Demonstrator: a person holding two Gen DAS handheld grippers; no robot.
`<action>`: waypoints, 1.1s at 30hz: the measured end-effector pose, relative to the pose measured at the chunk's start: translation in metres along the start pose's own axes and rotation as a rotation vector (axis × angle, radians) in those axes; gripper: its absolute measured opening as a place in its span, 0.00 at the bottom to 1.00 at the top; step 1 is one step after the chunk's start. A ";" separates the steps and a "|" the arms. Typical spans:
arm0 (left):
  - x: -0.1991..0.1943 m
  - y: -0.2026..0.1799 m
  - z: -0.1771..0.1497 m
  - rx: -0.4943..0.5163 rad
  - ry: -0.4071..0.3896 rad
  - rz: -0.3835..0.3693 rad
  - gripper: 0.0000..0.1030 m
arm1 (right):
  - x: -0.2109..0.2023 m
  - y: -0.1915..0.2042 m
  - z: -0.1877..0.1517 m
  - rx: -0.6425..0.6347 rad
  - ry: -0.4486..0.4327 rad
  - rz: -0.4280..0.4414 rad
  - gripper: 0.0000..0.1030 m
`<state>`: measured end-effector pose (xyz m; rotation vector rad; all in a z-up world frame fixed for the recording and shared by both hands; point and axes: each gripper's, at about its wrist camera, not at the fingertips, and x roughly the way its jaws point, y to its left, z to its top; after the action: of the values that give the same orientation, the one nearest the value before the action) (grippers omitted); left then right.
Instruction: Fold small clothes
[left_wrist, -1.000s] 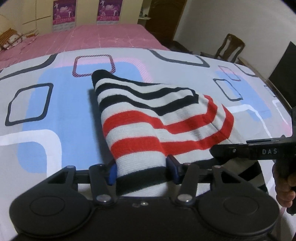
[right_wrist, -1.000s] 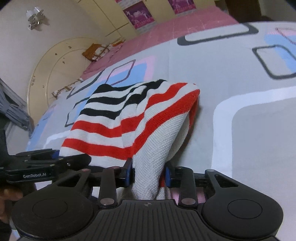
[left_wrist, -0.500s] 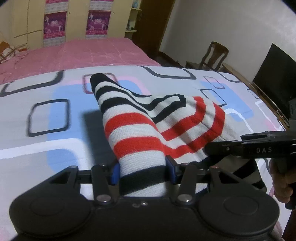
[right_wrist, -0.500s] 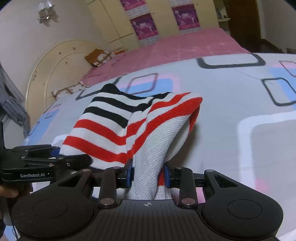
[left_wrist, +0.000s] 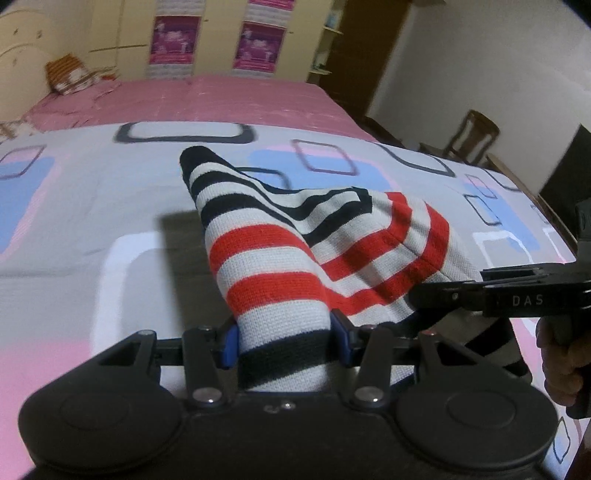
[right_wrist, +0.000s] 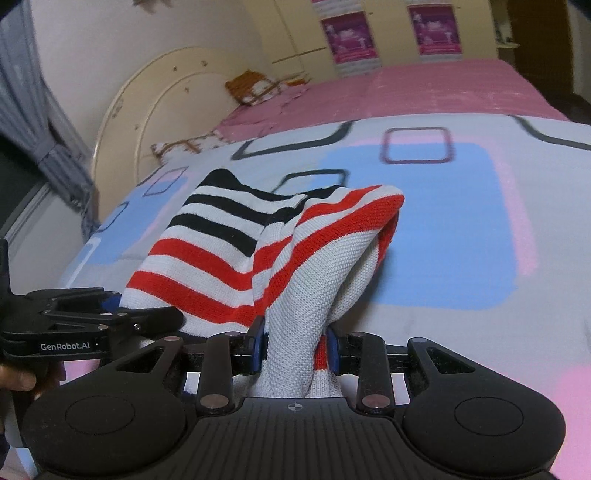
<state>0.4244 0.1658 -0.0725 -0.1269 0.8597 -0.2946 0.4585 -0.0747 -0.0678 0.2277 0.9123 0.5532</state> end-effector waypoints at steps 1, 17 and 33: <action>-0.001 0.009 -0.002 -0.017 -0.006 -0.004 0.46 | 0.006 0.006 0.001 -0.009 0.003 0.001 0.31; -0.002 0.062 -0.023 -0.070 -0.062 0.022 0.71 | 0.048 -0.012 -0.005 0.069 0.029 -0.060 0.60; 0.032 0.047 0.001 0.063 -0.034 0.008 0.41 | 0.103 -0.005 0.035 -0.207 0.039 -0.203 0.11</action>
<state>0.4547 0.2008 -0.1057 -0.0696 0.8159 -0.3106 0.5384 -0.0216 -0.1192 -0.0622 0.8969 0.4603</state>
